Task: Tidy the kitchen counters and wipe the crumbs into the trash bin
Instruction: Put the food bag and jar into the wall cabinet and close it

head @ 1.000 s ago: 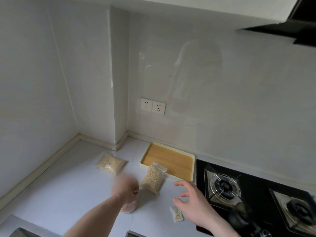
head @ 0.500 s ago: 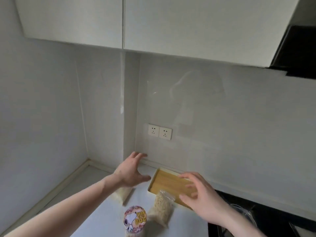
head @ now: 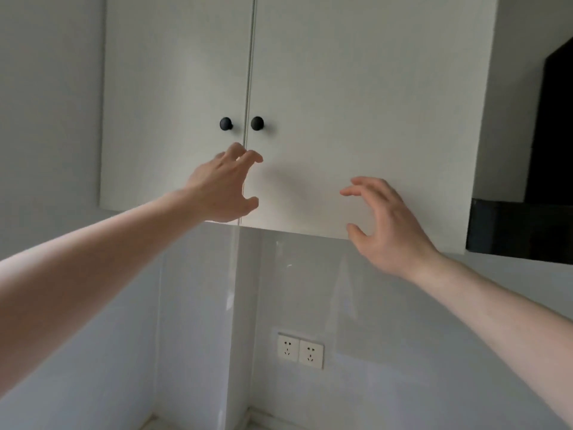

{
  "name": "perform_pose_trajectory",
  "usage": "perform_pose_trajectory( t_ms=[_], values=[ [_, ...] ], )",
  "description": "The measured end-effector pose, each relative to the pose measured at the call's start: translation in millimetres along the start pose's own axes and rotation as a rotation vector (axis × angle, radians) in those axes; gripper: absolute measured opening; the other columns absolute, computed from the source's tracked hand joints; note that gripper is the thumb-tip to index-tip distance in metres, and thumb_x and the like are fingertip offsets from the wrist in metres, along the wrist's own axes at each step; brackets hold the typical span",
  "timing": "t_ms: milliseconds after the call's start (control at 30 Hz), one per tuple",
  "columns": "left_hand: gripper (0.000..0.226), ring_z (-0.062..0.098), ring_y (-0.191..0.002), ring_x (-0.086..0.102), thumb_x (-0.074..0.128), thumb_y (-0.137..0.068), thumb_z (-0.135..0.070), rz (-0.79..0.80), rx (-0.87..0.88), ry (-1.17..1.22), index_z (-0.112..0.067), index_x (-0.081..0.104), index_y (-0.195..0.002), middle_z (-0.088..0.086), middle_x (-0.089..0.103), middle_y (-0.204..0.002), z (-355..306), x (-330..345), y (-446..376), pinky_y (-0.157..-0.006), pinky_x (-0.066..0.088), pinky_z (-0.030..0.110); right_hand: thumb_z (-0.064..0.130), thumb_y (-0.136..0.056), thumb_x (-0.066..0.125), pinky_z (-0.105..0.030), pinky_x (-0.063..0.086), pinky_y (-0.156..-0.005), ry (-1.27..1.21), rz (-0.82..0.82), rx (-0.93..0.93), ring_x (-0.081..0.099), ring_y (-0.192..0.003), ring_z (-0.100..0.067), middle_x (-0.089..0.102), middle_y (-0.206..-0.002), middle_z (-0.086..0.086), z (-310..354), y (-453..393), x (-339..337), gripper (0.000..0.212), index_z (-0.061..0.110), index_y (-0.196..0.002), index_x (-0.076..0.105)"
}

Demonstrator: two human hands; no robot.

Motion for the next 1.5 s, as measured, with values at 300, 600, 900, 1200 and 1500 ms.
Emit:
perform_pose_trajectory(
  t_ms=[300,600,900,1200,1500],
  values=[
    [0.051,0.031,-0.091,0.057,0.067,-0.084,-0.037,-0.132,-0.052,0.062,-0.018,0.038,-0.122,0.001,0.047,-0.125,5,-32,-72,-0.072,0.042,0.037,0.056,-0.088,0.046,-0.055,0.0,-0.124,0.568,0.063,-0.053,-0.004,-0.156,-0.029,0.002,-0.169,-0.009,-26,-29,10,0.082,0.022,-0.159,0.022],
    [0.031,0.03,-0.088,0.056,0.058,-0.085,-0.035,-0.209,-0.098,0.138,-0.024,0.045,-0.11,-0.003,0.052,-0.111,4,-25,-83,-0.071,0.043,0.036,0.063,-0.09,0.043,-0.061,0.001,-0.123,0.685,0.032,-0.046,-0.007,-0.156,-0.032,-0.003,-0.169,-0.012,-27,-23,22,0.088,0.02,-0.162,0.015],
    [0.029,0.033,-0.092,0.051,0.058,-0.079,-0.023,-0.221,-0.207,0.226,-0.023,0.045,-0.104,-0.004,0.051,-0.103,3,-18,-86,-0.068,0.037,0.035,0.062,-0.092,0.042,-0.061,0.006,-0.123,0.687,-0.008,0.012,-0.007,-0.156,-0.031,-0.005,-0.169,-0.009,-25,-19,29,0.087,0.02,-0.162,0.013],
    [0.031,0.025,-0.072,0.049,0.057,-0.075,-0.015,-0.244,-0.248,0.155,-0.021,0.047,-0.104,0.0,0.053,-0.101,-14,-77,-43,-0.084,0.034,0.035,0.064,-0.092,0.038,-0.055,-0.002,-0.123,0.544,0.071,0.015,-0.016,-0.155,-0.026,-0.016,-0.168,-0.003,-4,-9,9,0.088,0.026,-0.162,0.001],
    [0.021,0.028,-0.076,0.04,0.056,-0.084,-0.019,-0.284,-0.265,0.017,-0.02,0.053,-0.104,-0.002,0.058,-0.103,-62,-174,21,-0.081,0.028,0.031,0.079,-0.074,0.059,-0.047,-0.006,-0.126,0.319,0.177,0.036,-0.032,-0.15,-0.019,-0.038,-0.16,0.005,32,14,-33,0.124,0.034,-0.157,-0.02]
  ],
)
Point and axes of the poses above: each hand's wrist, its own y-axis away from the middle knuckle, its own x-axis out of the palm, z = x × y, the point moved 7 cm from there along -y, towards the middle knuckle
